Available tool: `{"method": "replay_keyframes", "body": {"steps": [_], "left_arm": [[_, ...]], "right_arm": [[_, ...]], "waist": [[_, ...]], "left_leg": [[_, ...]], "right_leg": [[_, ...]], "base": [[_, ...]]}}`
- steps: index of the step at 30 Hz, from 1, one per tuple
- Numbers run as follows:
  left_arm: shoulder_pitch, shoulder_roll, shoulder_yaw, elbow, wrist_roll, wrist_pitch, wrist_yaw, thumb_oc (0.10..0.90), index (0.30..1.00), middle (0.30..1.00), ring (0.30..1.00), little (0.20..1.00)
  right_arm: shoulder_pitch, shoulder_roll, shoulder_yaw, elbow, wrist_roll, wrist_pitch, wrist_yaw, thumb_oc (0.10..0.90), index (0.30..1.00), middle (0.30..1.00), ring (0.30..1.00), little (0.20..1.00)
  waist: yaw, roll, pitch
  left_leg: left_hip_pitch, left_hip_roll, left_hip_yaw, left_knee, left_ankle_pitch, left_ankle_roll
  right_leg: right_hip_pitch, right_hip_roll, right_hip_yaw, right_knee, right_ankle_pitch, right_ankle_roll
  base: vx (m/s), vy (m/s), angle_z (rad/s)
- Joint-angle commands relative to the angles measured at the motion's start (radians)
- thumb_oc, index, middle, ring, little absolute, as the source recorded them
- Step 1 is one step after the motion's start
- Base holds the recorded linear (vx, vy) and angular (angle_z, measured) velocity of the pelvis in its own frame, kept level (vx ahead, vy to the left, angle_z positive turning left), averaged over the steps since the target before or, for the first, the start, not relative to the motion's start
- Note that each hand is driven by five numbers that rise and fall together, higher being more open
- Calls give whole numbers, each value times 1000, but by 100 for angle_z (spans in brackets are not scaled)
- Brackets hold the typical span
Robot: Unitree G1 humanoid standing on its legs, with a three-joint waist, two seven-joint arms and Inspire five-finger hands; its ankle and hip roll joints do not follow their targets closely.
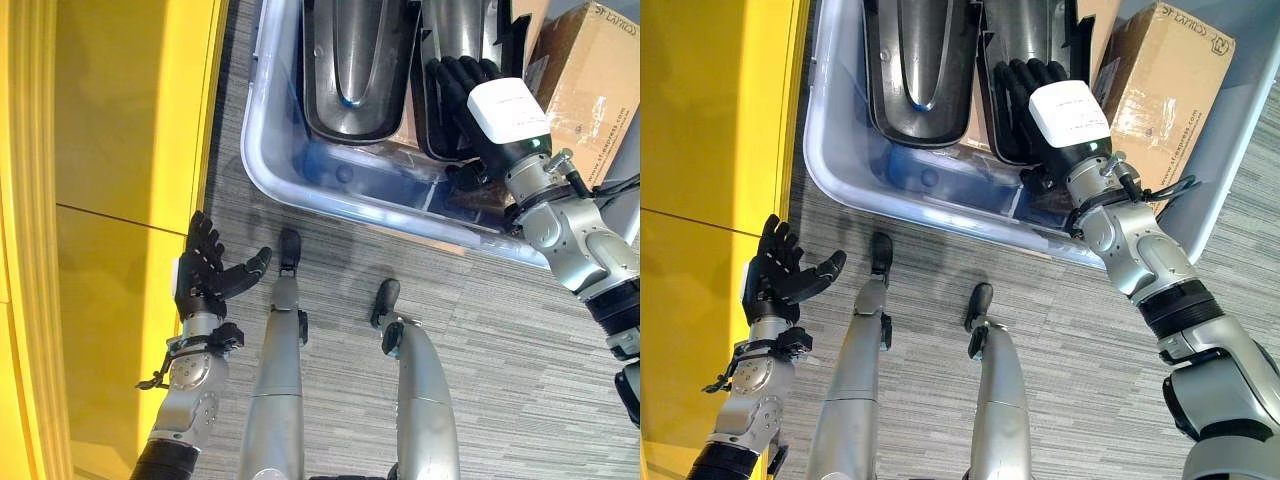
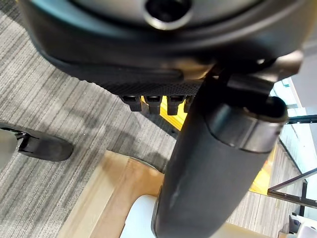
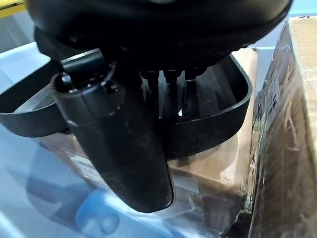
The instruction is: Move parts from the plastic box to the shelf.
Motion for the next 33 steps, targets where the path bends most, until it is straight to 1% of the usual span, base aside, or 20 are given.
{"method": "replay_keyframes", "body": {"steps": [1,8,9,10,14,18,25,30,33], "left_arm": [[4,17,13,-91,13,-92,5,900,1000,1000,1000,1000],[6,16,9,-101,6,-96,5,900,1000,1000,1000,1000],[6,15,9,-99,6,-96,5,900,1000,1000,1000,1000],[3,13,5,-95,7,-96,7,900,1000,1000,1000,1000],[-6,11,-2,-90,3,-97,8,900,1000,1000,1000,1000],[-21,6,-11,-77,8,-99,15,900,1000,1000,1000,1000],[-23,0,-12,-68,9,-93,16,900,1000,1000,1000,1000],[-30,1,-17,-53,8,-87,6,900,1000,1000,1000,1000],[-29,6,-12,-59,12,-83,-2,900,1000,1000,1000,1000]], "right_arm": [[-123,-47,22,68,47,1,-46,900,1000,1000,1000,1000],[-155,-12,67,145,46,12,-42,900,1000,1000,1000,1000],[-156,-6,75,156,46,11,-39,678,690,690,690,690],[-157,5,79,170,51,14,-36,400,300,300,300,300],[-146,35,78,228,69,19,-44,400,300,300,300,300],[-85,68,43,230,70,21,-57,400,300,300,300,300],[-24,76,-1,193,63,23,-71,400,300,300,300,300],[31,67,-49,113,68,16,-74,400,300,300,300,300],[70,45,-82,47,71,1,-73,400,300,300,300,300]], "waist": [[4,69,-4],[13,77,-4],[13,77,-4],[12,78,-4],[14,80,-4],[6,82,-4],[-3,79,-4],[-10,67,-4],[-15,61,-4]], "left_leg": [[-22,70,-36,178,-191,-39],[-47,68,-41,184,-189,-37],[-50,68,-41,184,-188,-37],[-52,67,-41,184,-188,-37],[-61,67,-41,187,-187,-37],[-57,67,-39,187,-190,-35],[-36,67,-34,182,-189,-35],[23,70,-26,163,-188,-36],[68,71,-23,146,-187,-36]], "right_leg": [[144,5,53,-99,19,13],[121,4,48,-87,18,11],[118,5,48,-87,18,11],[115,4,48,-87,19,11],[105,7,47,-86,22,9],[105,7,49,-86,21,10],[123,6,51,-89,22,12],[194,6,45,-124,30,16],[238,7,43,-142,36,21]], "base": [[0,0,0],[0,0,0],[0,0,0],[0,0,0],[0,0,0],[0,0,0],[0,0,0],[0,0,0],[0,0,0]]}}
